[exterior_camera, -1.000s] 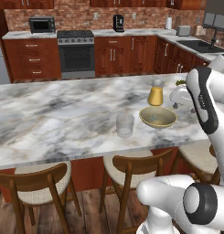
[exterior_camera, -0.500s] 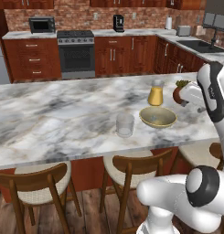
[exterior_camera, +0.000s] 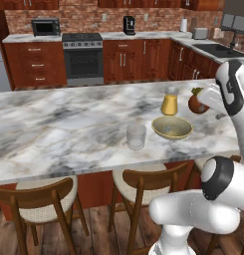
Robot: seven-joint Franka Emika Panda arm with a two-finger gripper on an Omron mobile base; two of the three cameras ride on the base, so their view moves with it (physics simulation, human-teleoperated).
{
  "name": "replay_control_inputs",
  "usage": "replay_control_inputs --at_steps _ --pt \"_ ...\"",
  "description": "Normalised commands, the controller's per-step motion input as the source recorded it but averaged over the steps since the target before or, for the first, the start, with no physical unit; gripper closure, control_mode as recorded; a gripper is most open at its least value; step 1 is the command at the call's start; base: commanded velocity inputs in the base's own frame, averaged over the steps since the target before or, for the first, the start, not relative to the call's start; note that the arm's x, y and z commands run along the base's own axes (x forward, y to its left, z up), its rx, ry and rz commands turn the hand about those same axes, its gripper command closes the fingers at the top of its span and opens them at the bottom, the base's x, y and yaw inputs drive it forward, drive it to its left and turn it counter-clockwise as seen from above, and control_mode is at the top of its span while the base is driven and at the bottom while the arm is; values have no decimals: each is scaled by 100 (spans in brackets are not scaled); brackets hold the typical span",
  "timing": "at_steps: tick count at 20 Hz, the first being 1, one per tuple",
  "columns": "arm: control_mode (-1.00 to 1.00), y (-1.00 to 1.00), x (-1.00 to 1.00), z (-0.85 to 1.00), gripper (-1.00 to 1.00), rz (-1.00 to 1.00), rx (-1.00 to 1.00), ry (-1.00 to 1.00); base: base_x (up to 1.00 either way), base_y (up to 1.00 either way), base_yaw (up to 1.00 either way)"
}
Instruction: There are two ice cubes in the ice bowl. Place both ice cubes in the glass cup.
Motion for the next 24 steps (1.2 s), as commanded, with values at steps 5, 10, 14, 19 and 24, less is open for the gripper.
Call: replay_control_inputs --at_steps 5,10,14,19,24 --pt "-100 -7 53 -11 -100 -11 12 8 0 0 0" --pt "-100 0 59 -39 -100 -13 1 4 0 0 0" --pt "-100 0 62 -54 -100 -12 0 11 0 0 0" --pt "-100 10 67 -75 -100 -10 -5 15 0 0 0" --pt "-100 3 73 -44 -100 -8 0 6 0 0 0"
